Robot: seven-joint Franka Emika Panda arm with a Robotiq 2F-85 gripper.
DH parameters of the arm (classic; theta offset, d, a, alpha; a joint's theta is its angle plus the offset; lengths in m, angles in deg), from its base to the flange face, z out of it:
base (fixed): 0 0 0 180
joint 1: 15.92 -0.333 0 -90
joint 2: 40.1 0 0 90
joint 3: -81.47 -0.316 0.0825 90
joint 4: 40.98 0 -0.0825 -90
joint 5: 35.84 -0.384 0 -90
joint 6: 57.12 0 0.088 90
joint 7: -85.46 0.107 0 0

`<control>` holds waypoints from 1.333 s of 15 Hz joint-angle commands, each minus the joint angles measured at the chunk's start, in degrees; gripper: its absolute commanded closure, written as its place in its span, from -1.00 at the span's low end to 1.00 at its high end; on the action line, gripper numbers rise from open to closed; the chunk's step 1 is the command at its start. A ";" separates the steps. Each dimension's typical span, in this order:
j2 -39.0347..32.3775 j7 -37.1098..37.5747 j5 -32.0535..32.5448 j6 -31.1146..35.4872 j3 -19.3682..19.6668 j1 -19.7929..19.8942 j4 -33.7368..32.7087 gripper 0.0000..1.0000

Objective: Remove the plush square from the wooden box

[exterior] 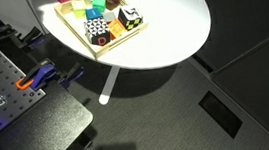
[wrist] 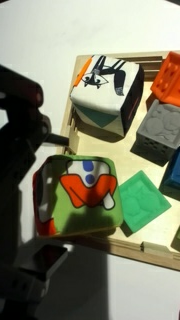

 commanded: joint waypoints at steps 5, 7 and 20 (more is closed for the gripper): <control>-0.46 -0.02 1.58 -3.25 -0.88 0.65 -1.49 -1.00; -0.60 -0.07 1.60 -3.09 -0.94 0.67 -1.44 -1.00; -2.76 -0.56 0.79 1.22 -1.52 1.14 -2.19 -1.00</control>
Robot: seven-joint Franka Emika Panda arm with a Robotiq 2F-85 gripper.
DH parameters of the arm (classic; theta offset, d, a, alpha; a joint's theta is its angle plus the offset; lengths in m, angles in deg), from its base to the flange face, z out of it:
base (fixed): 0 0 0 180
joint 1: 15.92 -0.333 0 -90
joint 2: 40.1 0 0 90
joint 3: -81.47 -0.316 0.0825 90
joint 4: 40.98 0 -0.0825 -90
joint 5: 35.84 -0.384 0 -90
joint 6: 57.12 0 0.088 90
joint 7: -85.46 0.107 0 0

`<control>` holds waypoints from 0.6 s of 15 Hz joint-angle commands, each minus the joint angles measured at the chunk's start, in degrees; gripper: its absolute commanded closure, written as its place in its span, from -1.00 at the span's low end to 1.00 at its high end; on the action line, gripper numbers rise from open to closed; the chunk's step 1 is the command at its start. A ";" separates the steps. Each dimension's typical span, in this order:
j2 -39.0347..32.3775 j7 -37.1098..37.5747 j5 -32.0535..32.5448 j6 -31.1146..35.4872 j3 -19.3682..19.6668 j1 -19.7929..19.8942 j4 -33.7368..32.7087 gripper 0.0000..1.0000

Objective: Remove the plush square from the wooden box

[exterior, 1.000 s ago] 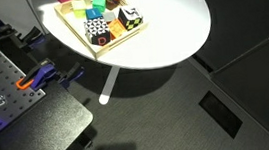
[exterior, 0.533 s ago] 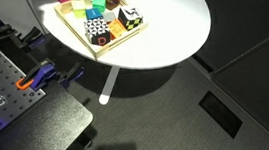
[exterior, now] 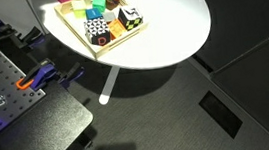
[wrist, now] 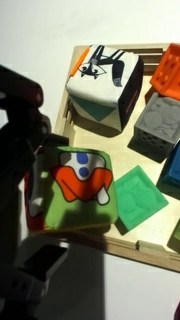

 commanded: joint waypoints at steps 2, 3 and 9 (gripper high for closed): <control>-1.86 -0.21 0.44 1.37 -0.49 0.91 -2.28 -1.00; -2.16 -0.04 0.52 1.70 -0.33 0.86 -2.49 -1.00; -3.00 0.85 0.60 0.71 0.49 0.51 -3.57 -0.13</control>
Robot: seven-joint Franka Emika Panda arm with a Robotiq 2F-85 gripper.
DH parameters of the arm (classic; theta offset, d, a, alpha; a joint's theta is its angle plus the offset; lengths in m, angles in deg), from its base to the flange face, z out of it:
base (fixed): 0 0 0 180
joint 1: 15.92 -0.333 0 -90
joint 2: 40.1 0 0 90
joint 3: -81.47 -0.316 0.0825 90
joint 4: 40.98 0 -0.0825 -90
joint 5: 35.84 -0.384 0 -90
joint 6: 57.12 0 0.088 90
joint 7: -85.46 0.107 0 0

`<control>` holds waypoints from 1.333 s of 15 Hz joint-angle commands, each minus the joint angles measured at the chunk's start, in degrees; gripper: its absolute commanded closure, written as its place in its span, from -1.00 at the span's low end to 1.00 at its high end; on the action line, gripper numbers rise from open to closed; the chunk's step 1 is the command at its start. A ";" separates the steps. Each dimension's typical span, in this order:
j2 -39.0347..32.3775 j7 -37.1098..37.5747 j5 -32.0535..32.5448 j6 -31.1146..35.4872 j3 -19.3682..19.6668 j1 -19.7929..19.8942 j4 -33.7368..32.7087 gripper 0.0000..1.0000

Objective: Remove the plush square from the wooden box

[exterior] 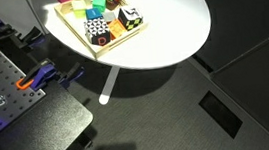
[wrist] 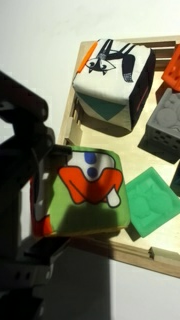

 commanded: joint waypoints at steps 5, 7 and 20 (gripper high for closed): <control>1.72 1.12 0.23 -3.41 -0.21 0.01 -0.75 0.57; 2.88 1.24 0.05 -2.87 -0.46 0.07 -0.10 0.80; 7.07 1.23 -1.06 5.39 -4.23 -0.52 3.62 0.88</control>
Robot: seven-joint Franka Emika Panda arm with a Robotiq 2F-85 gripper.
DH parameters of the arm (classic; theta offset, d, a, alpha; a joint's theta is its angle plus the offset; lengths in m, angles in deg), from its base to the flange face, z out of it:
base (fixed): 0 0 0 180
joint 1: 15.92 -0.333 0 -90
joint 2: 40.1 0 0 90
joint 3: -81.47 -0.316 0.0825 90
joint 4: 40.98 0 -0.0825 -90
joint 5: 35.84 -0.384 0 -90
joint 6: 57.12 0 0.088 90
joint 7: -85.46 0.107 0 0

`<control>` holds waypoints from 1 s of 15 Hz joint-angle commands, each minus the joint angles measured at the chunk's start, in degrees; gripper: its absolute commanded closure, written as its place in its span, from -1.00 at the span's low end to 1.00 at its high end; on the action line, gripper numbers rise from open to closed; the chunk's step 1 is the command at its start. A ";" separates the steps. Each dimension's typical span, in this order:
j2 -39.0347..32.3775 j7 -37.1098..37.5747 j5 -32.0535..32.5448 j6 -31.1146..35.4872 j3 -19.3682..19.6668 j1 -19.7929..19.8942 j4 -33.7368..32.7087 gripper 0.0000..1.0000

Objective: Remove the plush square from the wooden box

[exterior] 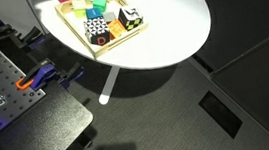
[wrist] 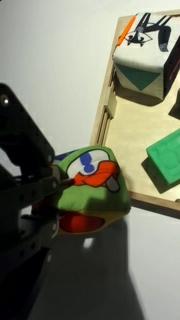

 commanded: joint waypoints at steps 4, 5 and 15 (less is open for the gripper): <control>4.60 -1.80 -2.14 3.35 -2.61 0.38 6.41 0.88; 5.34 -2.66 -2.72 3.37 -3.25 0.69 7.42 0.88; 11.19 -10.67 -7.89 2.30 -6.47 2.98 13.97 -0.46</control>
